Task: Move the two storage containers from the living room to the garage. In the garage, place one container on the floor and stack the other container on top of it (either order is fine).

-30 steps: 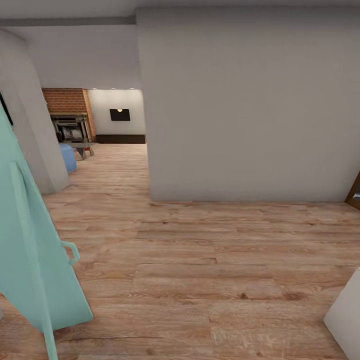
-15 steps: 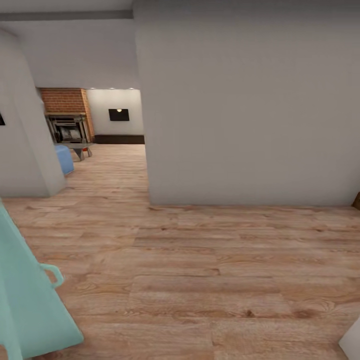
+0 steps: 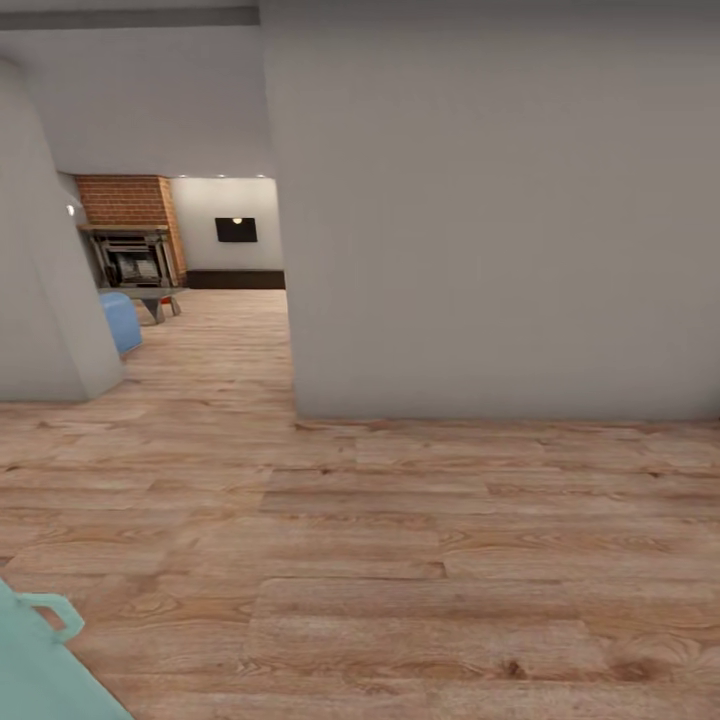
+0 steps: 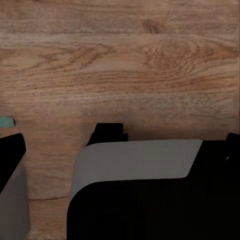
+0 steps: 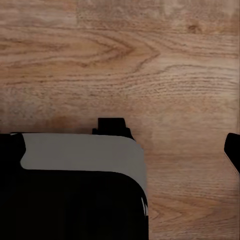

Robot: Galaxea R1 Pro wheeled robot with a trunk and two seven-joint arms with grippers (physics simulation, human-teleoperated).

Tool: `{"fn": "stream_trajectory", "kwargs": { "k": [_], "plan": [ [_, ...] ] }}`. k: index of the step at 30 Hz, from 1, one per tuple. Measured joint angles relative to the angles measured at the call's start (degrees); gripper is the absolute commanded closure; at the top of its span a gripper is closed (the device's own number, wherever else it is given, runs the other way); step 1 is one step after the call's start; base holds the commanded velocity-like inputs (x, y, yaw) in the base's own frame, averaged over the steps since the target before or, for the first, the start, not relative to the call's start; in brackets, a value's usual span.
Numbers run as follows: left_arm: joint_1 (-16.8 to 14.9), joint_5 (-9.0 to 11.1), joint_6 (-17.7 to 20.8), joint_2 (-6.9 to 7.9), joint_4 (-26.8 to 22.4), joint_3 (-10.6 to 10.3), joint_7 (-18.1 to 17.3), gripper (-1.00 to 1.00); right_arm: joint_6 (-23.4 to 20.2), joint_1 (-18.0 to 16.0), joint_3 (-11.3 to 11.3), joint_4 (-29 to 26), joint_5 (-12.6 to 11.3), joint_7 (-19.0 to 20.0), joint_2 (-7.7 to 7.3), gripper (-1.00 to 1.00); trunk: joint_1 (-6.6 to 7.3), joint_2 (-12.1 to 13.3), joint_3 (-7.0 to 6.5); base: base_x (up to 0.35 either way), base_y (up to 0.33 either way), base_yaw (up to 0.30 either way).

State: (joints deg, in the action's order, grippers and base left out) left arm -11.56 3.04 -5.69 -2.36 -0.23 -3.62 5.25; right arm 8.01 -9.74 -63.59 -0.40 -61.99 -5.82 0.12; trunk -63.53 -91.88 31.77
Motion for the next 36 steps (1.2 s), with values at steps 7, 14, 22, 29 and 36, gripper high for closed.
{"fn": "stream_trajectory", "kwargs": {
  "k": [7,14,22,29,36],
  "plan": [
    [0.0,0.0,0.0,0.0,0.0,0.0,0.0,-1.0,0.1,0.0,0.0,0.0,0.0,0.0,-0.03,-1.0,0.0,0.0,0.0,0.322,0.0,0.0],
    [0.0,0.0,0.0,0.0,0.0,0.0,0.0,-1.0,0.1,0.0,0.0,0.0,0.0,0.0,-0.04,-1.0,0.0,0.0,0.0,0.322,0.0,0.0],
    [0.0,0.0,-0.1,0.0,0.0,0.0,0.0,-1.0,0.1,0.0,0.0,0.0,0.0,0.0,0.0,-1.0,0.0,0.0,0.0,0.322,0.0,0.0],
    [0.0,0.0,-0.1,0.0,0.0,0.0,0.0,-1.0,0.1,0.0,0.0,0.0,-0.1,0.0,-0.04,-1.0,0.0,0.0,0.0,0.322,0.0,0.0],
    [0.0,0.0,-0.1,0.0,0.0,0.0,0.0,-1.0,0.1,0.0,0.0,0.0,0.0,0.0,-0.04,-1.0,0.0,0.0,0.0,0.322,0.0,0.125]
  ]
}}
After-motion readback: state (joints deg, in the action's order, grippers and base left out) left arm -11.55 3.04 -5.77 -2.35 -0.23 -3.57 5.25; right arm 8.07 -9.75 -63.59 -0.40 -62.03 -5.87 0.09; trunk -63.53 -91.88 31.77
